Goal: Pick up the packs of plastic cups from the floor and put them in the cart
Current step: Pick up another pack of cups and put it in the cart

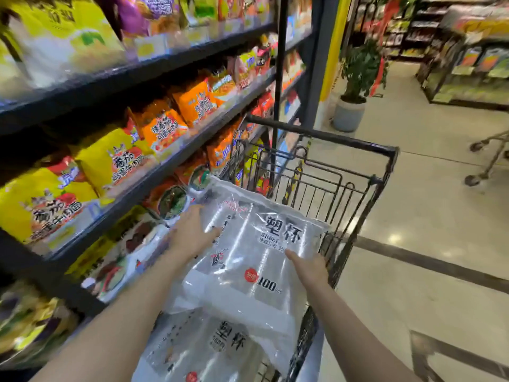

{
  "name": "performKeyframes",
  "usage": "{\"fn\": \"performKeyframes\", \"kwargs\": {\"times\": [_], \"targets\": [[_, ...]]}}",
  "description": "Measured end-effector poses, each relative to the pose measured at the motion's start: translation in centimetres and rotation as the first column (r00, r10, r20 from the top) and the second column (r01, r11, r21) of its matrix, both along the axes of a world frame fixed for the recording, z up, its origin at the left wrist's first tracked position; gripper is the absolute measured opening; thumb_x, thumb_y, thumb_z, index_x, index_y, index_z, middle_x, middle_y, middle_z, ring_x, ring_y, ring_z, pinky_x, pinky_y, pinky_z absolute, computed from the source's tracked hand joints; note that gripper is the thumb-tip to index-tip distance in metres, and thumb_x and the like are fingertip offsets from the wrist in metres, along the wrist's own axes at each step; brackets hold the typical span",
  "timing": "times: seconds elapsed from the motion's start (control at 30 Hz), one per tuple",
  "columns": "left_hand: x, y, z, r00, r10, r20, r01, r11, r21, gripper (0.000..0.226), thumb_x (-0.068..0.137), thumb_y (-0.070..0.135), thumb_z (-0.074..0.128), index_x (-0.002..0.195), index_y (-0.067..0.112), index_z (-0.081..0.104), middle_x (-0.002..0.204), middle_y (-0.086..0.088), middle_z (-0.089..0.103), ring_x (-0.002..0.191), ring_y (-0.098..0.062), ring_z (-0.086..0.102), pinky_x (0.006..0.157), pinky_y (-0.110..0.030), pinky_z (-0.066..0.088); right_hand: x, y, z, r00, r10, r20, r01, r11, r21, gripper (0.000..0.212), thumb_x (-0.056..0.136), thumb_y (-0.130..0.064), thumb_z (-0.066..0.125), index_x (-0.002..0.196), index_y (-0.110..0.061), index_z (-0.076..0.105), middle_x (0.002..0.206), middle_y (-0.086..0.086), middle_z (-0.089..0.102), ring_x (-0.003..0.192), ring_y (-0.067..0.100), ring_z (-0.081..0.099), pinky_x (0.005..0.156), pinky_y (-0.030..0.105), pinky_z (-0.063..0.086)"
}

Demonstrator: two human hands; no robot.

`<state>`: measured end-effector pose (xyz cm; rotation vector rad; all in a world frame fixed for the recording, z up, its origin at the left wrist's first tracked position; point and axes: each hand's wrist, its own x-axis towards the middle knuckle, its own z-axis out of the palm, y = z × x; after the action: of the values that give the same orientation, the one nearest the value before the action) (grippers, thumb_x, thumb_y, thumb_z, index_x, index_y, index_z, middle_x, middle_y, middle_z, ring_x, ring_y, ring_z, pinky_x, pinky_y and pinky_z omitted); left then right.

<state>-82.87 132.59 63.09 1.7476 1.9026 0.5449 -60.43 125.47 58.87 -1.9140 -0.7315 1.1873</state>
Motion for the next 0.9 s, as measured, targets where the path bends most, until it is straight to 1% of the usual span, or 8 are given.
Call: {"fn": "performKeyframes", "kwargs": {"times": [0.1,0.2,0.3,0.4,0.5,0.77,0.83,0.9], "targets": [[1.1,5.3,-3.7,0.998,-0.05,-0.046,0.049,0.998,-0.039,0.063,0.08,0.035,0.065,0.13,0.006,0.041,0.129,-0.018,0.053,0.121,-0.033,0.049,0.096,-0.041,0.039,0.7,4.0,-3.0,0.999,-0.044,0.0,0.044,0.997,-0.062,0.088,0.084,-0.04,0.065,0.148,-0.007,0.014,0.153,0.017,0.026,0.137,0.037,0.032,0.111,0.047,0.033],[2.1,9.9,-7.6,0.993,-0.087,-0.08,0.081,0.994,-0.077,0.06,0.082,0.033,0.066,0.131,0.008,0.043,0.13,-0.018,0.055,0.121,-0.033,0.051,0.094,-0.039,0.04,1.4,7.3,-6.0,0.997,-0.066,0.051,0.072,0.989,-0.126,0.088,0.083,-0.045,0.064,0.147,-0.009,0.015,0.152,0.018,0.029,0.136,0.038,0.034,0.111,0.05,0.034],[3.0,13.7,-11.1,0.989,-0.129,-0.069,0.12,0.986,-0.115,0.059,0.083,0.032,0.065,0.132,0.009,0.043,0.13,-0.02,0.055,0.121,-0.033,0.052,0.096,-0.038,0.04,2.0,10.0,-8.5,0.99,-0.077,0.116,0.094,0.983,-0.158,0.09,0.085,-0.048,0.06,0.149,-0.007,0.013,0.153,0.016,0.028,0.138,0.037,0.033,0.112,0.047,0.033],[3.2,16.4,-14.3,0.985,-0.158,-0.07,0.145,0.976,-0.162,0.061,0.083,0.034,0.063,0.134,0.011,0.041,0.131,-0.018,0.054,0.12,-0.034,0.053,0.1,-0.04,0.043,1.8,11.7,-10.8,0.983,-0.044,0.176,0.085,0.969,-0.231,0.088,0.086,-0.052,0.057,0.147,-0.004,0.017,0.15,0.017,0.033,0.135,0.036,0.037,0.107,0.043,0.036],[3.1,17.9,-16.7,0.979,-0.192,-0.07,0.173,0.962,-0.21,0.06,0.083,0.035,0.062,0.133,0.01,0.041,0.128,-0.02,0.055,0.115,-0.036,0.055,0.097,-0.042,0.045,1.2,12.6,-12.8,0.978,-0.038,0.205,0.098,0.951,-0.294,0.088,0.085,-0.055,0.055,0.146,-0.004,0.019,0.146,0.019,0.038,0.131,0.037,0.042,0.103,0.043,0.04],[2.7,19.6,-18.6,0.96,-0.273,-0.063,0.256,0.947,-0.194,0.061,0.086,0.031,0.06,0.136,0.003,0.038,0.132,-0.024,0.051,0.123,-0.037,0.048,0.099,-0.038,0.039,1.1,14.3,-14.3,0.948,0.019,0.318,0.084,0.947,-0.309,0.091,0.085,-0.059,0.05,0.147,-0.004,0.014,0.145,0.021,0.04,0.129,0.038,0.044,0.101,0.043,0.042],[2.8,19.5,-17.6,0.952,-0.296,-0.075,0.281,0.945,-0.167,0.06,0.087,0.029,0.06,0.136,0.001,0.038,0.136,-0.022,0.044,0.127,-0.035,0.043,0.103,-0.038,0.035,1.2,14.4,-13.6,0.921,0.025,0.389,0.088,0.959,-0.271,0.09,0.085,-0.056,0.053,0.148,-0.006,0.012,0.143,0.022,0.042,0.125,0.037,0.049,0.099,0.044,0.046],[2.7,19.5,-15.9,0.936,-0.331,-0.116,0.32,0.941,-0.106,0.059,0.087,0.029,0.059,0.134,0.002,0.038,0.134,-0.02,0.042,0.127,-0.035,0.041,0.103,-0.04,0.034,1.3,14.4,-12.1,0.859,0.068,0.508,0.051,0.975,-0.216,0.083,0.085,-0.049,0.058,0.146,-0.01,0.018,0.139,0.02,0.046,0.119,0.035,0.054,0.095,0.046,0.05]]}}
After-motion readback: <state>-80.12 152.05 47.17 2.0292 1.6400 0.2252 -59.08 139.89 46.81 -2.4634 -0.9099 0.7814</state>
